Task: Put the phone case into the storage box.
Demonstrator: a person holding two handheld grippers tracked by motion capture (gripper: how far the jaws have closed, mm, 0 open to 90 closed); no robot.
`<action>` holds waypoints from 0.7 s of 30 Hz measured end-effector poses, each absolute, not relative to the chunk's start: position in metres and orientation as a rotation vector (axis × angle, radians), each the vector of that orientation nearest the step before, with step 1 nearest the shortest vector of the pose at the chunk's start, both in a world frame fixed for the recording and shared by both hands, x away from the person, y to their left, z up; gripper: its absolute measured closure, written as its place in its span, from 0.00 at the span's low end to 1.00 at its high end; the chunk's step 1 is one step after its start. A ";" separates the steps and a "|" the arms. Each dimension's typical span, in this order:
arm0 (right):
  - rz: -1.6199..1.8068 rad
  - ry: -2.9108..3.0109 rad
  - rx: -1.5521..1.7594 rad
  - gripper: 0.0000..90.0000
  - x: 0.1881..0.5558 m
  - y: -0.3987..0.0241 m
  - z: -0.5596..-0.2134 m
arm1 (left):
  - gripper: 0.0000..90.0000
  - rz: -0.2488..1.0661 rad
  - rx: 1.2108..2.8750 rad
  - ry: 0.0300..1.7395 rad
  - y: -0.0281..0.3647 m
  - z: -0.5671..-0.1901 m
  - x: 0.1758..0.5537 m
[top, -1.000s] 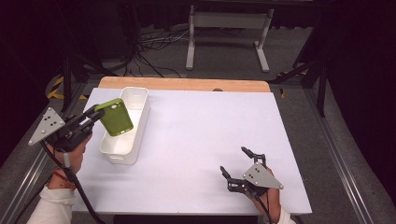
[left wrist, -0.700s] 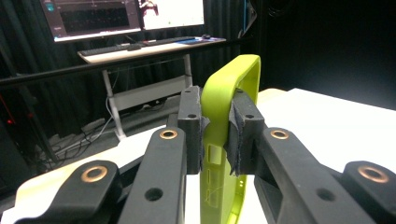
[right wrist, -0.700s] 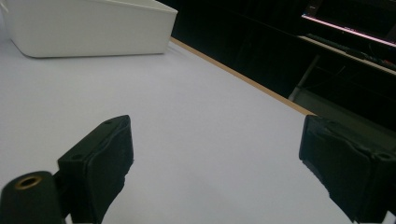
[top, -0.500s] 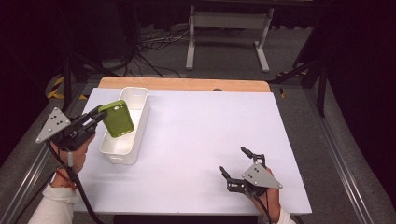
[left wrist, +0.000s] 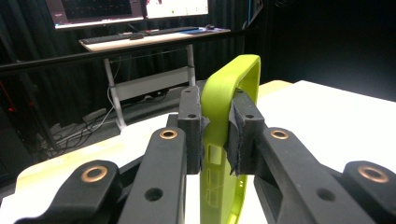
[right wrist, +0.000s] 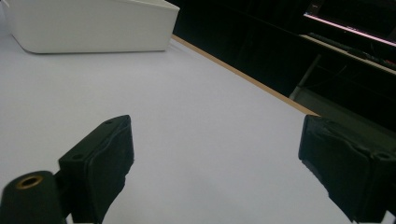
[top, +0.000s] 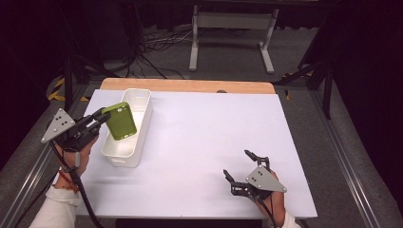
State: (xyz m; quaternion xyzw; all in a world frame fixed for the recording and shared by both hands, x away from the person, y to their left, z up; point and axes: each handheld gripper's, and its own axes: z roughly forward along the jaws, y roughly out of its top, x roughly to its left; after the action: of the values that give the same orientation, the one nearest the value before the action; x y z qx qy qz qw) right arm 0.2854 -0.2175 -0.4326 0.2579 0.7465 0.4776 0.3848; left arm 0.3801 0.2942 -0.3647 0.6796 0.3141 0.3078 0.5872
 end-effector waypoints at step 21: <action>1.192 1.911 0.675 0.13 0.289 -0.217 -0.435 | 0.86 0.678 1.622 0.741 0.299 -0.367 0.420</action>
State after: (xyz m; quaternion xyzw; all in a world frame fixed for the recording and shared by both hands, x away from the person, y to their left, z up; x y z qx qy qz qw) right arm 0.2892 -0.2167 -0.4349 0.2649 0.7502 0.4679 0.3848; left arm 0.4203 0.2993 -0.3669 0.6934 0.3166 0.2901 0.5786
